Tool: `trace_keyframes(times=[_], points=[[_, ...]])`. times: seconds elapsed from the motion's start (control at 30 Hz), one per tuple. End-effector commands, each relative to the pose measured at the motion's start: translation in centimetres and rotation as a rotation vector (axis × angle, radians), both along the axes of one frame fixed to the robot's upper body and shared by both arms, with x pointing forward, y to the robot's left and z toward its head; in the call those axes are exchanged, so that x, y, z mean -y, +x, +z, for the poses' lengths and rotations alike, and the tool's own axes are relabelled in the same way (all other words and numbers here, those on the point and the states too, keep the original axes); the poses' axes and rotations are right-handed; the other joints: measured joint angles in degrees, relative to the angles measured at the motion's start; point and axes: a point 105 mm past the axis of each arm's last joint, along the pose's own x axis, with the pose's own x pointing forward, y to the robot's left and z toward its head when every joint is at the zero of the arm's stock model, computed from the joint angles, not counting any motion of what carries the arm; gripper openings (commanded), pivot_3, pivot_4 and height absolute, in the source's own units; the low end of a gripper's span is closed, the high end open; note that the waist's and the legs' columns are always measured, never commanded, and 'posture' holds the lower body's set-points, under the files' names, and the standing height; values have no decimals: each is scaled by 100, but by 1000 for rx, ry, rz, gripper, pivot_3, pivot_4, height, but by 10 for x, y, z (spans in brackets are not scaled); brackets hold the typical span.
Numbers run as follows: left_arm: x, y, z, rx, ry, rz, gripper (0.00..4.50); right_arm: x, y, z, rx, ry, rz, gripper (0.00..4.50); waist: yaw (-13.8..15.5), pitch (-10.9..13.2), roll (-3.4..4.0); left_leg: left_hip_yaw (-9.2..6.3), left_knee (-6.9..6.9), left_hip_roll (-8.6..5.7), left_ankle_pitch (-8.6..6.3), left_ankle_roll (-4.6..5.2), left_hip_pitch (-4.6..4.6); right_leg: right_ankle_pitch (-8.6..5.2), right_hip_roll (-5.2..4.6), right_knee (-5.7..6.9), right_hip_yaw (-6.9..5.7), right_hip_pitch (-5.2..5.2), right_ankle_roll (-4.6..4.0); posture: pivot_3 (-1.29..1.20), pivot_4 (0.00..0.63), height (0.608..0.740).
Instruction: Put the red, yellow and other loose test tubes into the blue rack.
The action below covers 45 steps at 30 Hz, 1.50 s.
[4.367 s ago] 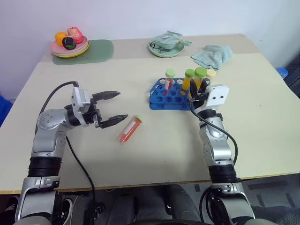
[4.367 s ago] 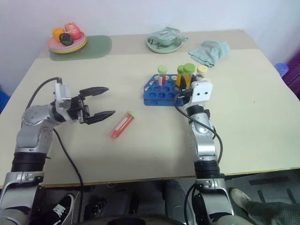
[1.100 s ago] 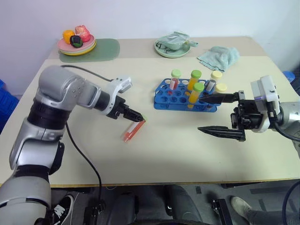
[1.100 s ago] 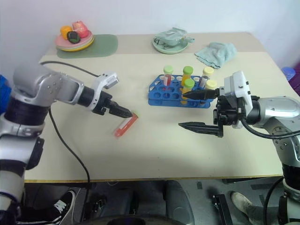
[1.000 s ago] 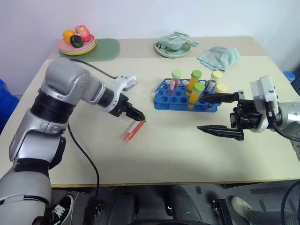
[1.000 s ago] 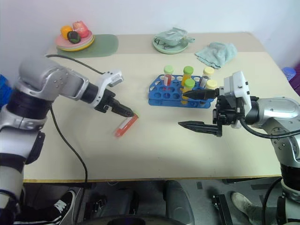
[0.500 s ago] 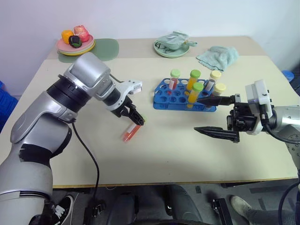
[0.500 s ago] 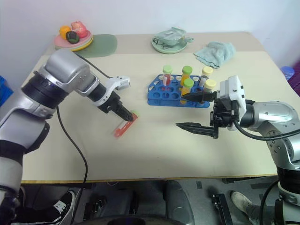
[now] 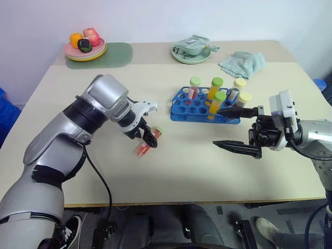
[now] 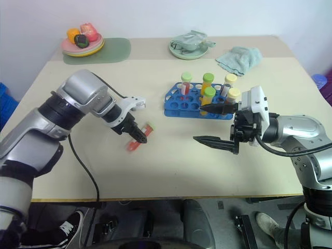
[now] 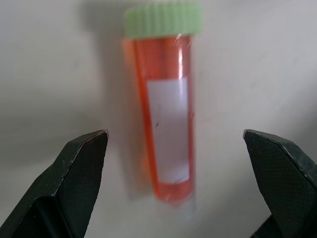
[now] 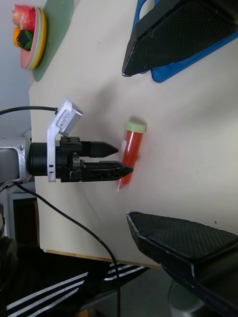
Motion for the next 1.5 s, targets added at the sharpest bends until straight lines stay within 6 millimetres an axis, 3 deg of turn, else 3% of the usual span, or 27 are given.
trace_keyframes(times=[0.03, 0.37, 0.67, 0.77, 0.87, 1.17, 1.3, 1.5], points=[[3, 2, 6, 32, -11, 1, 4500, 0, -5, 4, 37, -4, 7, 4460, -1, 0, 0, 0, 0, 0, 0, 0, 0, 0, 0, 0, 0, 0, 0, 0, 150, 740], [0, 7, -1, 67, 22, 6, 4500, 21, -9, -13, 43, -114, -22, 4460, 0, 0, 0, 1, 10, -2, -2, 3, 1, 0, 0, 1, 0, 5, 0, 0, 150, 740], [2, 8, -4, 90, 37, -19, 4500, 18, -9, -10, 46, -95, -19, 4460, 7, 0, 0, 1, 14, -2, -1, 2, 2, 0, -1, 4, 1, 8, 0, 0, 150, 740], [3, 7, -4, 88, 39, -26, 3598, 18, -8, -10, 49, -93, -23, 4500, 2, 0, 0, 1, 14, -1, -1, 2, 2, 0, -1, 5, 1, 7, 0, 0, 150, 740], [5, 5, -4, 74, 30, -30, 2193, 18, -8, -10, 47, -90, -24, 4500, 3, 0, 0, 1, 14, -2, -2, 3, 2, 0, -1, 5, 1, 7, 0, 0, 150, 740], [7, 4, -2, 67, 38, -37, 2193, 17, -9, -10, 47, -85, -26, 4500, 4, 0, 0, 1, 14, -2, -2, 3, 2, 0, -1, 5, 1, 8, 0, 0, 150, 740], [12, 5, -1, 74, 23, -47, 894, 15, -9, -10, 48, -82, -23, 4500, 7, 0, 0, 1, 15, -2, -2, 3, 2, 0, -1, 5, 1, 8, 0, 0, 150, 740], [13, 8, 1, 93, 19, -49, 894, 14, -10, -9, 44, -76, -25, 4500, 8, 0, 0, 1, 15, -2, -2, 3, 3, 0, -1, 5, 1, 9, 0, 0, 150, 740]])
